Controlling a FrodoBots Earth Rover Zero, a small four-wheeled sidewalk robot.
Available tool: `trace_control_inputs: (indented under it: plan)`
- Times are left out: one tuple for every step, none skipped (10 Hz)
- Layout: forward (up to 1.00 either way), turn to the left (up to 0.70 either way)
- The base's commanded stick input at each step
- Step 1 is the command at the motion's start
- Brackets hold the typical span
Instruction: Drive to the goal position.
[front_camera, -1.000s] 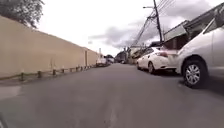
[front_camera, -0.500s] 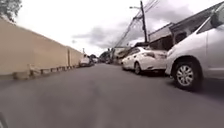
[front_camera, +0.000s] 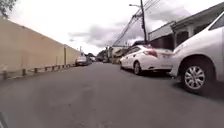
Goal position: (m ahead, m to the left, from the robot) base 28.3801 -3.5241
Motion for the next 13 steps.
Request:
trace_control_inputs:
  plan:
    - [0.70,0.00]
    - [0.70,0.00]
    - [0.70,0.00]
    - [0.70,0.00]
    - [0.70,0.00]
    - [0.70,0.00]
    - [0.70,0.00]
    - [0.70,0.00]
    - [0.70,0.00]
    - [0.70,0.00]
    - [0.70,0.00]
    - [0.70,0.00]
    - [0.70,0.00]
